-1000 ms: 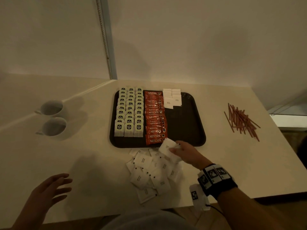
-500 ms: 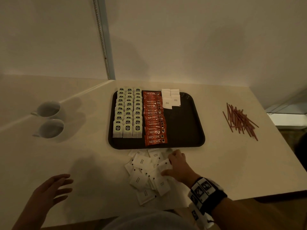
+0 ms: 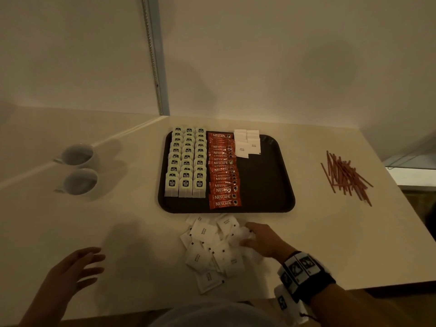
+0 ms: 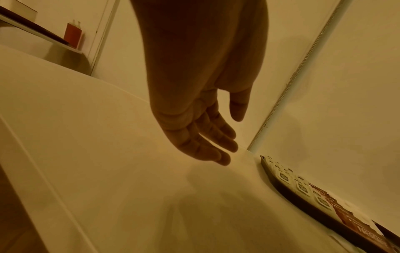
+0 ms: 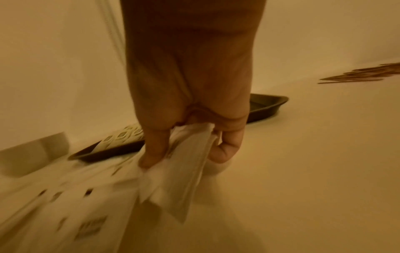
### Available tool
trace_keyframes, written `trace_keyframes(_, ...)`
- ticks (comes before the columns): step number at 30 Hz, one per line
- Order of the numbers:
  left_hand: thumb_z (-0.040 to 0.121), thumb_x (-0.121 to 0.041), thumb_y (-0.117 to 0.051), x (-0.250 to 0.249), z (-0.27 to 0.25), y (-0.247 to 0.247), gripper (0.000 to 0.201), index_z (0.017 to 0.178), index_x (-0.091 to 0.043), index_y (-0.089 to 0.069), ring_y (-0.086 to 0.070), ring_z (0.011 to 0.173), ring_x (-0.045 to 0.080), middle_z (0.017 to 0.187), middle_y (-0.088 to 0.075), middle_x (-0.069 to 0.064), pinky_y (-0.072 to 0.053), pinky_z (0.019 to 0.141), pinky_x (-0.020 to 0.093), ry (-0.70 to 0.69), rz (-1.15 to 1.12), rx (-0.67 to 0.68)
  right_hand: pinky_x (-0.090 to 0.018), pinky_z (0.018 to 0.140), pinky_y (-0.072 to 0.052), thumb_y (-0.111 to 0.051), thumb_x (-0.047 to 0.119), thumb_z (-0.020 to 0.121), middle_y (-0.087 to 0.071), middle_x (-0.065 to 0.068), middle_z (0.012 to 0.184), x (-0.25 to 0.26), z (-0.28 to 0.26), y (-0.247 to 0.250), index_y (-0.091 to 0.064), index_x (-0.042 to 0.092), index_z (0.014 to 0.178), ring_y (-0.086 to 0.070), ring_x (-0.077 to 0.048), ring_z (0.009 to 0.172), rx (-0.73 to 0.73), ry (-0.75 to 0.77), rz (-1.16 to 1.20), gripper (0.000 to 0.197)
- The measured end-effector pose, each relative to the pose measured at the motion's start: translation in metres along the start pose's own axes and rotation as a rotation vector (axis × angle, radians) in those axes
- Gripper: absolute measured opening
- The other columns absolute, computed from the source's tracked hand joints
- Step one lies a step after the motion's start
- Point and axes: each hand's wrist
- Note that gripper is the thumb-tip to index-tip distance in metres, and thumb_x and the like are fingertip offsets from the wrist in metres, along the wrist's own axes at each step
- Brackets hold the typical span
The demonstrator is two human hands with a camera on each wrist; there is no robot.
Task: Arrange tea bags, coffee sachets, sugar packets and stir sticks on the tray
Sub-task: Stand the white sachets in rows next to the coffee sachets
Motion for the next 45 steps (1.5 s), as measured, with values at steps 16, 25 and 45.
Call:
trace_keyframes(16, 0.096, -0.012, -0.05, -0.102, 0.018, -0.089, 0.016, 0.1, -0.013, -0.066, -0.066, 0.089, 0.034, 0.09, -0.072, 0.004, -0.049, 0.075, 0.036, -0.332, 0.222, 0.242, -0.024, 0.081, -0.046, -0.063, 0.036, 0.086, -0.055, 0.011, 0.106, 0.011, -0.017, 0.128, -0.052, 0.036, 0.108, -0.054, -0.011, 0.097, 0.326, 0.082, -0.266, 0.025)
trace_keyframes(25, 0.06, -0.033, -0.086, -0.16, 0.027, -0.217, 0.092, 0.136, -0.039, -0.034, -0.051, 0.126, 0.02, 0.135, -0.052, -0.003, -0.044, 0.103, 0.044, -0.139, 0.115, 1.011, -0.023, 0.076, -0.052, -0.063, 0.025, 0.088, -0.066, 0.006, 0.104, 0.067, -0.009, 0.198, -0.06, 0.031, 0.103, -0.066, -0.011, 0.093, 0.29, 0.273, 0.032, 0.017)
trace_keyframes(45, 0.086, -0.043, -0.056, -0.212, 0.059, -0.281, 0.052, 0.134, -0.026, -0.05, -0.058, 0.116, 0.018, 0.127, -0.06, 0.003, -0.045, 0.102, 0.039, 0.183, -0.793, 0.716, -0.015, 0.063, -0.049, -0.06, 0.021, 0.09, -0.051, 0.011, 0.098, 0.131, 0.065, 0.169, -0.041, 0.012, 0.109, -0.055, -0.006, 0.085, -0.352, 0.497, 0.597, 0.027)
Point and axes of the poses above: each hand's wrist, its own z-axis towards the middle knuckle, its own y-axis out of the back of the hand, x = y × z
